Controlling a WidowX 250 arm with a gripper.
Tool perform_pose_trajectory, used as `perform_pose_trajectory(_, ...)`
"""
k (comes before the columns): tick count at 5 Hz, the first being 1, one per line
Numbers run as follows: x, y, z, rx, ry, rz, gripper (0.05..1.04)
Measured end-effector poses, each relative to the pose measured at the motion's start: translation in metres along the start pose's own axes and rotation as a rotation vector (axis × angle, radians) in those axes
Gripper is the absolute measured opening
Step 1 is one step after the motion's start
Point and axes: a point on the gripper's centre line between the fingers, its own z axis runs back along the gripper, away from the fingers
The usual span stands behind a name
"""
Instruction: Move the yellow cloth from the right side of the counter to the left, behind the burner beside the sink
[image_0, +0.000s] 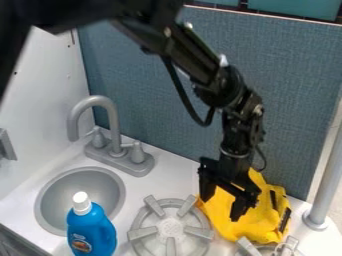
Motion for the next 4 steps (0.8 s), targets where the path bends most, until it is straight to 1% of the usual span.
perform_pose_trajectory(1,0.023,0.003,-0.018,-0.036,-0.064,0.047,1.0)
perform_pose_trajectory(2,0.037,-0.003,-0.027,-0.079,-0.115,0.055,1.001)
perform_pose_trajectory(3,0.046,-0.002,-0.032,-0.114,-0.158,0.048,1.0)
perform_pose_trajectory(4,0.057,0.003,-0.044,-0.089,-0.173,0.001,1.0)
